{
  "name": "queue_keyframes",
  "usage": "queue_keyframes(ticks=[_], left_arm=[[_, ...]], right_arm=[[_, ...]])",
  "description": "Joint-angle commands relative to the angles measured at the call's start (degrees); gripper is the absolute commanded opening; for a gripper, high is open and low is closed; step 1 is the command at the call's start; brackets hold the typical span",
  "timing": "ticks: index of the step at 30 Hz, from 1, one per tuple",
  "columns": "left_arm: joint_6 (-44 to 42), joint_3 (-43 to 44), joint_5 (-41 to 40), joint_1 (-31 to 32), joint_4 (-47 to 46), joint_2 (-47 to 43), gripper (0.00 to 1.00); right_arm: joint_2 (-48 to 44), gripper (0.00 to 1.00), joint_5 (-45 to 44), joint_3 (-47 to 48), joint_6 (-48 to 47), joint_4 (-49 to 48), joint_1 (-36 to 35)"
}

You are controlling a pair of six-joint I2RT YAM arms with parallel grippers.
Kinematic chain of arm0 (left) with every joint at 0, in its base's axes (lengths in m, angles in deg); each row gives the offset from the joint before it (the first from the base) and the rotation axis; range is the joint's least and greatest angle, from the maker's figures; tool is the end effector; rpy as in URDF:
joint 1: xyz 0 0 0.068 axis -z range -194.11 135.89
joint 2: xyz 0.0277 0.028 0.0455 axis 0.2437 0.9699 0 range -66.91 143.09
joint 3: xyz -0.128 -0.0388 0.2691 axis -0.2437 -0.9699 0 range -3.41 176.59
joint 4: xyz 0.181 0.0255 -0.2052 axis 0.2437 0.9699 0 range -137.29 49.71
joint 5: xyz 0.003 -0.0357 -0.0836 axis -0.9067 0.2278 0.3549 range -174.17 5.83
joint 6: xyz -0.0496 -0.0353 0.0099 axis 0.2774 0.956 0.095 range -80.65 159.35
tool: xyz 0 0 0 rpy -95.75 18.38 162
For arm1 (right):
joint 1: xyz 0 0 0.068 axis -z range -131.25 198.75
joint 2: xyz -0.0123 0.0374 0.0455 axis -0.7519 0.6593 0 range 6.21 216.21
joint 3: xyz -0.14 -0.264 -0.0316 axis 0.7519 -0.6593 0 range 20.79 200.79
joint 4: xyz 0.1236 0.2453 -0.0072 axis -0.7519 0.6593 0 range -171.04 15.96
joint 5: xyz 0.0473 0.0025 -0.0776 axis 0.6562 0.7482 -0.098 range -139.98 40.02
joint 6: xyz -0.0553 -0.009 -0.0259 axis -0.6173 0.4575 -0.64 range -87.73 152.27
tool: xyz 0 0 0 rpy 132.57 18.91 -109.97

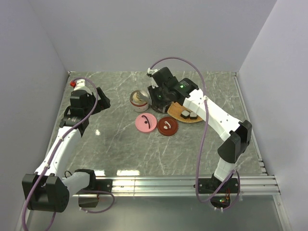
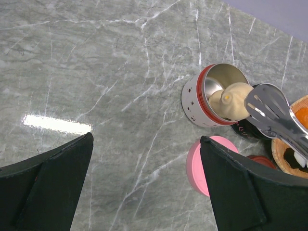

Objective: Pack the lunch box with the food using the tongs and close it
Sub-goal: Place the food into the lunch box

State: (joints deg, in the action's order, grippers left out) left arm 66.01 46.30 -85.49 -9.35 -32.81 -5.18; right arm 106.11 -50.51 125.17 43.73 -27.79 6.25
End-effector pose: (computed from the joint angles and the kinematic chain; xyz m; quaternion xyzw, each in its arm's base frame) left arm 0.2547 -0.0200 0.3221 -0.1675 0.8337 -0.1330 0.5092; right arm 0.2978 0.2723 0.3910 -0.2489 0.9023 0.1559 0.3157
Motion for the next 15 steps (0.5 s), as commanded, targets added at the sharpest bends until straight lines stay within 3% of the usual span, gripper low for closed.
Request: queue_keyframes(ticks=[1, 8, 15], left_arm=[[-0.2, 0.6, 0.4, 0.2, -1.2, -0.9, 0.99], [-0.4, 0.5, 0.1, 0.2, -1.2, -1.4, 0.99], [-0.3, 0.4, 0.1, 0.2, -1.3, -1.4, 0.99]], right_arm=[[0.5, 0.16, 0.4, 4.0, -0.9, -3.3, 0.0], [2.2, 0.21, -1.0, 5.0, -1.5, -3.1, 0.0], [2.5, 0.36, -2.1, 4.7, -1.6, -2.7, -0.1]])
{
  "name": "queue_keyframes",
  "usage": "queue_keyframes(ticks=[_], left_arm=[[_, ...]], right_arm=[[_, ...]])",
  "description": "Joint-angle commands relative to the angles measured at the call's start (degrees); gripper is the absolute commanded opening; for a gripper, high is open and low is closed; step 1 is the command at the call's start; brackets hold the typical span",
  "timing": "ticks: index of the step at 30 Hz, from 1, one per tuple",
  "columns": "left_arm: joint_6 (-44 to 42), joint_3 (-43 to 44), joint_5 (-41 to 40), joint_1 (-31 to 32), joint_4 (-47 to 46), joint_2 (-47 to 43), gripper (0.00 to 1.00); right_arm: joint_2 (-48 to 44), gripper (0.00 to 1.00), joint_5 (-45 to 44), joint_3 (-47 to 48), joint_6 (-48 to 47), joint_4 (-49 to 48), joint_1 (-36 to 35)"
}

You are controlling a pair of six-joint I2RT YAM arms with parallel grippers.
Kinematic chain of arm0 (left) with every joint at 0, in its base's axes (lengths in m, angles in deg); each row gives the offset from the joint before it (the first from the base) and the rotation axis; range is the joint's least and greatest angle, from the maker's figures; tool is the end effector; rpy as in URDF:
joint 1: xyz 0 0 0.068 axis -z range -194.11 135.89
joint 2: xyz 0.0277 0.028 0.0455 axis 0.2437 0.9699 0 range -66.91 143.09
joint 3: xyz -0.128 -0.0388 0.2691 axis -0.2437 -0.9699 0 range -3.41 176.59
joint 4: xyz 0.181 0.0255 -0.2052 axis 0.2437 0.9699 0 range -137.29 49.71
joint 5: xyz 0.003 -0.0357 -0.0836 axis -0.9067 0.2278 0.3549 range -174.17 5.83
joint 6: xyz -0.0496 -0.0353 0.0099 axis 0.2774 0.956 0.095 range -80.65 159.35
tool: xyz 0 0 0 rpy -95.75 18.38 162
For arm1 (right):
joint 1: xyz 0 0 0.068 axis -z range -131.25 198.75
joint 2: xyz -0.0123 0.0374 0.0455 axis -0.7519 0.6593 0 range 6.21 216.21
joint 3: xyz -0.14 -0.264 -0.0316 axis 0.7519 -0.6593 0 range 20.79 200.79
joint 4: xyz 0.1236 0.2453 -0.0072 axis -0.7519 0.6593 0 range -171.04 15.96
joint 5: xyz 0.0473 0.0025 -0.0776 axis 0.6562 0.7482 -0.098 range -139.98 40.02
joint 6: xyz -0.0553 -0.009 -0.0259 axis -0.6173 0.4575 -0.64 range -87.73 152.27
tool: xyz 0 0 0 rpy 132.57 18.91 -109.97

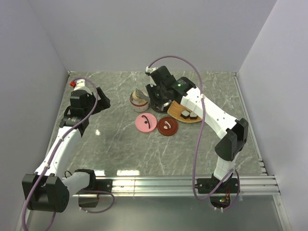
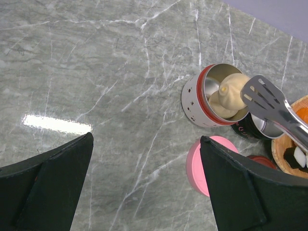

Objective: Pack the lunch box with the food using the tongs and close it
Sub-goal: Place the food into the lunch box, then pick up the food using the clamp

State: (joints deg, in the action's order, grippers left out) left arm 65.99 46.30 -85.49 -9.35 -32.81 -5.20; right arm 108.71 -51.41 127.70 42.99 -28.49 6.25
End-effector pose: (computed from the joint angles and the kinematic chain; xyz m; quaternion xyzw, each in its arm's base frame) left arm 0.2546 -0.0200 0.3222 -0.1674 0.8336 -0.1329 0.5093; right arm 0.3087 0.2813 0.3890 -0.2514 0.8995 0.1496 0.3246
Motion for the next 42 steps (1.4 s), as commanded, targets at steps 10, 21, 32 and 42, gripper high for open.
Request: queue_keyframes(ticks=[10, 21, 32, 42], left_arm=[[-0.3, 0.1, 0.1, 0.2, -1.4, -1.6, 0.99], [0.0, -0.4, 0.2, 0.2, -1.7, -1.7, 0.99], [0.5, -1.3, 0.8, 0.2, -2.6, -1.2, 0.99], [0.6, -1.3, 1.5, 0.2, -2.2, -1.5, 0.99]], right_arm=[[-0.3, 0.44, -1.6, 2.0, -0.6, -2.5, 0.0], [-8.9, 0.44, -10.2, -3.8, -0.1, 0.4, 1.0], [-25.1, 0.45, -15.4, -25.0, 3.0, 0.8, 9.6], [-28.0, 0.46, -18.9, -31.1, 2.8, 1.3, 13.8]])
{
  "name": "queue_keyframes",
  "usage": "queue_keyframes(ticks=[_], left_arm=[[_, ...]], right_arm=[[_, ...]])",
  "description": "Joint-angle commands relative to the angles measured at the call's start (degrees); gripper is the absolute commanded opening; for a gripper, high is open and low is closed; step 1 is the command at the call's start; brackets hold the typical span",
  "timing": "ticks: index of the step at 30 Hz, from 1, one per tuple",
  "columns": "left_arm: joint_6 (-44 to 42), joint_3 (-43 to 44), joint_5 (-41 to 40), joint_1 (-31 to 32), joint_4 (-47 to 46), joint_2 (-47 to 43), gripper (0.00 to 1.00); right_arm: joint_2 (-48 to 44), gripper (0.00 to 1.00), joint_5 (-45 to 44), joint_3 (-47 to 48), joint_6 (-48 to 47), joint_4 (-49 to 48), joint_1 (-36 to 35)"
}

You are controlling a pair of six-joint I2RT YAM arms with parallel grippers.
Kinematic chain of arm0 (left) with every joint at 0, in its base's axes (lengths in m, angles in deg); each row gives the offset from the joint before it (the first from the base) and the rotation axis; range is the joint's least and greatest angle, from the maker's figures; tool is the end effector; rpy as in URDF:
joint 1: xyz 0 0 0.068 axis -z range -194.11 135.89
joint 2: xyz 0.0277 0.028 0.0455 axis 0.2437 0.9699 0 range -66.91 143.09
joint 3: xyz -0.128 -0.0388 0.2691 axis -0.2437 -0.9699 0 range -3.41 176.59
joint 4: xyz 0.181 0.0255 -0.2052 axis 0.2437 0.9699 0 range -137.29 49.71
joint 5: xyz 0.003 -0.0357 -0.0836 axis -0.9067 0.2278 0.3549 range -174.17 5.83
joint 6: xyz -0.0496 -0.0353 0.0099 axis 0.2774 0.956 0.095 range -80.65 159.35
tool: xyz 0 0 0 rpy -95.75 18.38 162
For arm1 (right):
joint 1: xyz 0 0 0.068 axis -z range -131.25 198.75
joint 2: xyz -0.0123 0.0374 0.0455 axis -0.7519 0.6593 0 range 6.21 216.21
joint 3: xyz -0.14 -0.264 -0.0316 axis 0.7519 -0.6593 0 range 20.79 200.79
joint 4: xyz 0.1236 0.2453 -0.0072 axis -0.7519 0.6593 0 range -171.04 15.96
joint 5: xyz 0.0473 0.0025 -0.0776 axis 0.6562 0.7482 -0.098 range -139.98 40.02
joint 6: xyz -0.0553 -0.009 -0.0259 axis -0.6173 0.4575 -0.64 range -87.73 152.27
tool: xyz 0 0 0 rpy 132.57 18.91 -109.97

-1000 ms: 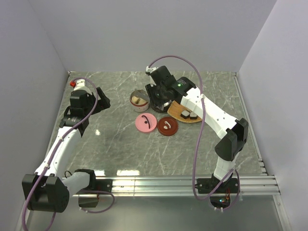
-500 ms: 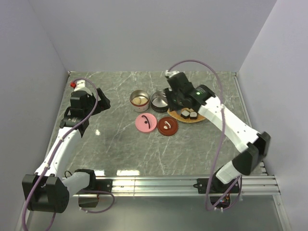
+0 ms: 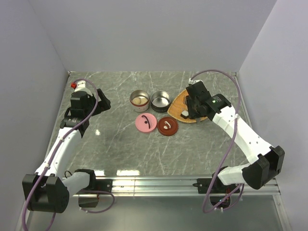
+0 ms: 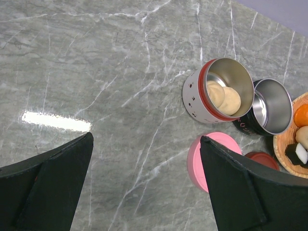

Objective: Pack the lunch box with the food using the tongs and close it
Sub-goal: Pick up the food using the clamp

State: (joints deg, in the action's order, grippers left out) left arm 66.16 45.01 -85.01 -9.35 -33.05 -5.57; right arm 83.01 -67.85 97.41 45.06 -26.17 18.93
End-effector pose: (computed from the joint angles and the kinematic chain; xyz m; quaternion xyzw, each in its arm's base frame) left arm 0.2524 -0.0202 0.3157 -0.1670 0.8369 -0.1357 0.5033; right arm 0.2504 0.1270 0.3605 -0.0934 0.9388 -0.0303 0.3302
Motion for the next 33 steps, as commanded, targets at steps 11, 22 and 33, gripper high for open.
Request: queue_keyframes(ticks=[11, 22, 33], left_arm=[[0.5, 0.4, 1.4, 0.2, -1.8, -0.7, 0.99], [0.4, 0.6, 1.2, 0.2, -1.7, -0.9, 0.99], [0.4, 0.4, 1.0, 0.2, -1.8, -1.0, 0.99]], right_arm=[[-2.7, 0.47, -3.1, -4.4, -0.2, -2.3, 4.7], [-2.2, 0.47, 1.4, -5.8, -1.4, -7.1, 7.1], [-0.5, 0.45, 1.7, -6.0, -1.2, -6.8, 7.1]])
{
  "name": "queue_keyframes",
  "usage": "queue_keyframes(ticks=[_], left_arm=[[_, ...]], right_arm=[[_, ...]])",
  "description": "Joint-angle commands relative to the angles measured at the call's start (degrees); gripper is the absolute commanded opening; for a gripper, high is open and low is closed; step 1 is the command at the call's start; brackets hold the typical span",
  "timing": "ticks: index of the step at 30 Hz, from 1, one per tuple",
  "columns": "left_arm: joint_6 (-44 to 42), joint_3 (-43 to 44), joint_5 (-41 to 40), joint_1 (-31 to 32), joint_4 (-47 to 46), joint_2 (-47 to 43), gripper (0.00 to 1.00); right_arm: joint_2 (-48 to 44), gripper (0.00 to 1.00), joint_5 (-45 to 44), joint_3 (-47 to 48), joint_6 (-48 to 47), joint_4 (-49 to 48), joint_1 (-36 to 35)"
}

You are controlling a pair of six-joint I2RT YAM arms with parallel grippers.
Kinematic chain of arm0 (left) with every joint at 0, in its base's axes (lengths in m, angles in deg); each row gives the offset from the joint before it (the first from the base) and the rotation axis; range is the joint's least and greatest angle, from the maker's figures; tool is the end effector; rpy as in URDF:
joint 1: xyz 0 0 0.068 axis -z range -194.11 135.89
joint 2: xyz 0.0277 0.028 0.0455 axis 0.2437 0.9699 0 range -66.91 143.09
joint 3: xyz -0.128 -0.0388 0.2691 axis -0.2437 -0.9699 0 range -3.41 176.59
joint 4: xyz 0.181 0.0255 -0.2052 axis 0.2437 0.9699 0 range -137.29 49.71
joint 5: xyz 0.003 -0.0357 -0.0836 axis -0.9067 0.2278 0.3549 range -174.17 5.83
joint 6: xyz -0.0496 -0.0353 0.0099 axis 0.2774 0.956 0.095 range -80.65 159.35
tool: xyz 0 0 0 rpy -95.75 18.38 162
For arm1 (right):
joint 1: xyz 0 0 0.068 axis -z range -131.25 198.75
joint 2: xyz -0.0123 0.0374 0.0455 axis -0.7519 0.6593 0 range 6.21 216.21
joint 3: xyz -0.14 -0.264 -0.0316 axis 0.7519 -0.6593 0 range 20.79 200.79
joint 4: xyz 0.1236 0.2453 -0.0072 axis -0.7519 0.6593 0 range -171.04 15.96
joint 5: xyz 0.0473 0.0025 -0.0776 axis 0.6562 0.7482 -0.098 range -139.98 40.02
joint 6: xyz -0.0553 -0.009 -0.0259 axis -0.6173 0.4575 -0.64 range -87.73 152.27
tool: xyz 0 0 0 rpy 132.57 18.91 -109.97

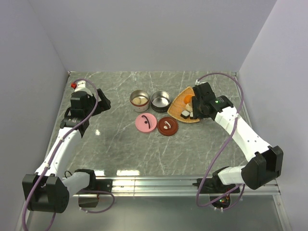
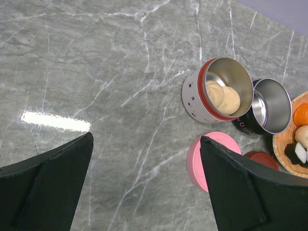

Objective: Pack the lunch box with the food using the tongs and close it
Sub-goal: Pick up the food using the clamp

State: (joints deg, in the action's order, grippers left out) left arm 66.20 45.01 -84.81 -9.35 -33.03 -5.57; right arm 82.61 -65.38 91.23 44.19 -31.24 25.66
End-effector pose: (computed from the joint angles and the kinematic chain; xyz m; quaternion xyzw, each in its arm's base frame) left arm 0.2523 -0.0204 0.3157 -0.1664 0.8371 -0.1373 0.5027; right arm 0.2644 0.0992 0.3323 -0.0529 0.9464 -0.0344 0.3167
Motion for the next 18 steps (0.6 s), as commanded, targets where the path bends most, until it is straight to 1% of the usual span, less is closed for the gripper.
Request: queue_keyframes(ticks=[1, 18], left_arm=[[0.4, 0.3, 0.8, 0.2, -2.0, -1.0, 0.99], [0.4, 0.3, 0.8, 0.2, -1.9, -1.0, 0.99]], right_arm=[[-0.5, 0.45, -0.9, 0.0, -0.4, -1.7, 0.3], [0.3, 0.44, 0.8, -4.2, -0.1, -4.3, 0.8]])
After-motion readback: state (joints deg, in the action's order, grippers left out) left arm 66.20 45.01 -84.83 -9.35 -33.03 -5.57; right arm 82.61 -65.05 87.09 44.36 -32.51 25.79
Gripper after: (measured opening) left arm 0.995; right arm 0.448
